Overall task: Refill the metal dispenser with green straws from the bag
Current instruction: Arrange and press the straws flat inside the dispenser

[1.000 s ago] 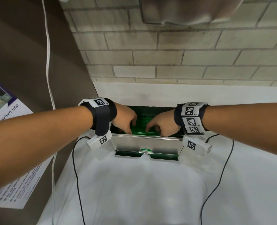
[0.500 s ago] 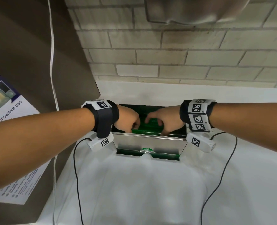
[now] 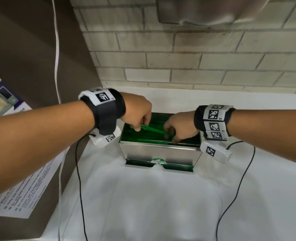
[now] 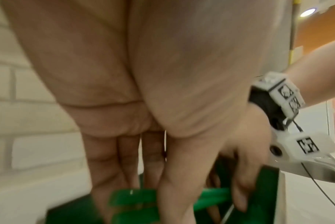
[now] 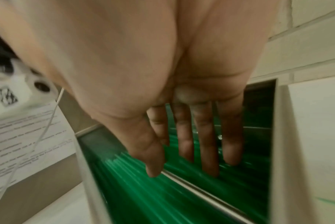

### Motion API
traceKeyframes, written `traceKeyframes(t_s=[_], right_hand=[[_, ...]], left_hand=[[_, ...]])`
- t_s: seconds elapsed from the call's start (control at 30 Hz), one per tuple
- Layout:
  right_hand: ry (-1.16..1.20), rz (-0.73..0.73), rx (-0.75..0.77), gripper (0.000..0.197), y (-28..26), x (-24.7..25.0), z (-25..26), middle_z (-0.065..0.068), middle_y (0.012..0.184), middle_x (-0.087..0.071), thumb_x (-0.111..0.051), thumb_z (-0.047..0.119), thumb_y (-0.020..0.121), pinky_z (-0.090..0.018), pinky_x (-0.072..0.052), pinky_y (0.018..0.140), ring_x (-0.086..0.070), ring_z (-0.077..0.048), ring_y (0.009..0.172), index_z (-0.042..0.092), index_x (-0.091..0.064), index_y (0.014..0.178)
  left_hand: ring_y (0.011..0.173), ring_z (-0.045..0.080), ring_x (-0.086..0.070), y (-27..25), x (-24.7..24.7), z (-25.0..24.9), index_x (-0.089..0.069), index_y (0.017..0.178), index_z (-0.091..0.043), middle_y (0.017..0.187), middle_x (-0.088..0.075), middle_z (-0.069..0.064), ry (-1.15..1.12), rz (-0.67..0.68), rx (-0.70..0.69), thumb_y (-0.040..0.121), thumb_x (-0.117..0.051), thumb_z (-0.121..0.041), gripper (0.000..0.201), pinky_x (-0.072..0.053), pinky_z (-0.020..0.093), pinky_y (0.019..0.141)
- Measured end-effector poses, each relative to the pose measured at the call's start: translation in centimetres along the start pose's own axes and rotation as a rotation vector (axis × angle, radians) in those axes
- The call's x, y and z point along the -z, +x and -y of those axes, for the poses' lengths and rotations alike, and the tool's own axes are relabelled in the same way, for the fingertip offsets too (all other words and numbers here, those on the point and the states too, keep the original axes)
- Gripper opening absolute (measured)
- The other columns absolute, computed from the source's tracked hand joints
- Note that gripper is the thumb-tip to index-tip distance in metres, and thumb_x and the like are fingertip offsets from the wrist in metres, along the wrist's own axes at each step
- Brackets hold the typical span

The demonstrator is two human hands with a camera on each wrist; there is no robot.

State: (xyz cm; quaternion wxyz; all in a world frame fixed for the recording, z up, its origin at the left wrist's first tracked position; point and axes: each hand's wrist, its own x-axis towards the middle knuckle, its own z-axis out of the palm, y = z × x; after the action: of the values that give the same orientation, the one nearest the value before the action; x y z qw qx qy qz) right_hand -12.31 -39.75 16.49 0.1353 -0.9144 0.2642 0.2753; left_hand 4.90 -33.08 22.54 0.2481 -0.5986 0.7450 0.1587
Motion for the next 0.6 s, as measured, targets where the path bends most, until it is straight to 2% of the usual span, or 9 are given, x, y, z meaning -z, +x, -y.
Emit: traceKeyframes(t_s=[0.1,0.17,0.23,0.27,0.33,0.37,0.47,0.53,0.6], right_hand=[[0.041,0.094,-0.034,0.034,-0.2,0.5,-0.3,0.011,0.083,-0.068,-0.068,0.041,0.089,-0.032,-0.054,0.087,-0.069,-0.019,0.090,0.021,-0.068,0.117],[0.000,0.108,-0.054,0.038,-0.2,0.2,-0.4,0.006,0.094,-0.072,-0.066,0.047,0.090,-0.031,-0.053,0.089,-0.068,-0.018,0.096,0.020,-0.070,0.116],[0.018,0.104,-0.061,0.037,0.0,-0.1,-0.7,0.005,0.101,-0.070,-0.064,0.042,0.092,-0.028,-0.052,0.086,-0.066,-0.016,0.093,0.019,-0.069,0.120],[0.044,0.112,-0.055,0.033,0.0,-0.2,-0.7,0.009,0.093,-0.068,-0.064,0.038,0.094,-0.025,-0.051,0.080,-0.064,-0.012,0.084,0.019,-0.068,0.121],[0.061,0.100,-0.041,0.027,0.1,0.1,-0.4,0.015,0.081,-0.062,-0.063,0.031,0.095,-0.021,-0.046,0.069,-0.059,-0.005,0.073,0.021,-0.070,0.119],[0.055,0.068,-0.035,0.024,0.2,0.2,-0.3,0.014,0.082,-0.063,-0.064,0.030,0.095,-0.021,-0.046,0.070,-0.059,-0.006,0.075,0.021,-0.071,0.115],[0.119,0.074,-0.036,0.024,0.7,0.1,0.0,0.002,0.098,-0.073,-0.063,0.029,0.095,-0.031,-0.055,0.088,-0.067,-0.015,0.087,0.017,-0.074,0.113],[0.072,0.128,-0.037,0.032,1.0,-0.3,0.3,-0.004,0.111,-0.073,-0.059,0.034,0.097,-0.034,-0.054,0.094,-0.069,-0.020,0.099,0.014,-0.070,0.119],[0.011,0.107,-0.070,0.040,1.2,-0.4,0.3,-0.006,0.118,-0.070,-0.057,0.039,0.097,-0.035,-0.052,0.097,-0.065,-0.024,0.109,0.010,-0.067,0.124]], left_hand=[[0.110,0.018,-0.064,1.7,-2.4,-1.2,-0.062,0.137,-0.021,0.126,-0.069,-0.002,-0.031,0.034,-0.017,0.090,-0.074,-0.034,0.051,-0.052,0.033,0.099],[0.111,0.021,-0.063,2.5,-3.1,-1.2,-0.058,0.139,-0.018,0.124,-0.068,-0.002,-0.013,0.078,0.017,0.092,-0.071,-0.036,0.053,-0.051,0.034,0.097],[0.099,0.018,-0.059,2.8,-3.5,-1.0,-0.065,0.130,-0.017,0.103,-0.066,-0.006,-0.056,0.119,0.024,0.096,-0.067,-0.028,0.036,-0.049,0.025,0.080],[0.093,0.015,-0.056,2.9,-3.6,-1.0,-0.069,0.122,-0.016,0.095,-0.062,-0.009,-0.073,0.136,0.007,0.098,-0.063,-0.022,0.026,-0.043,0.020,0.070],[0.088,0.014,-0.053,3.2,-3.9,-1.0,-0.072,0.112,-0.013,0.092,-0.061,-0.008,-0.063,0.149,-0.030,0.099,-0.055,-0.015,0.021,-0.036,0.015,0.063],[0.086,0.014,-0.052,3.3,-4.0,-1.1,-0.072,0.110,-0.012,0.095,-0.063,-0.005,-0.042,0.154,-0.043,0.100,-0.053,-0.014,0.022,-0.037,0.016,0.063],[0.086,0.018,-0.052,3.7,-4.5,-1.7,-0.071,0.112,-0.008,0.106,-0.069,0.006,-0.004,0.189,-0.036,0.103,-0.048,-0.020,0.028,-0.044,0.029,0.080],[0.082,0.022,-0.049,3.9,-4.9,-1.7,-0.070,0.106,-0.005,0.099,-0.064,0.009,0.039,0.210,-0.009,0.104,-0.046,-0.022,0.029,-0.042,0.031,0.077],[0.078,0.023,-0.046,4.0,-4.9,-1.5,-0.068,0.100,-0.004,0.092,-0.058,0.009,0.059,0.198,0.022,0.103,-0.047,-0.023,0.029,-0.040,0.030,0.074]])
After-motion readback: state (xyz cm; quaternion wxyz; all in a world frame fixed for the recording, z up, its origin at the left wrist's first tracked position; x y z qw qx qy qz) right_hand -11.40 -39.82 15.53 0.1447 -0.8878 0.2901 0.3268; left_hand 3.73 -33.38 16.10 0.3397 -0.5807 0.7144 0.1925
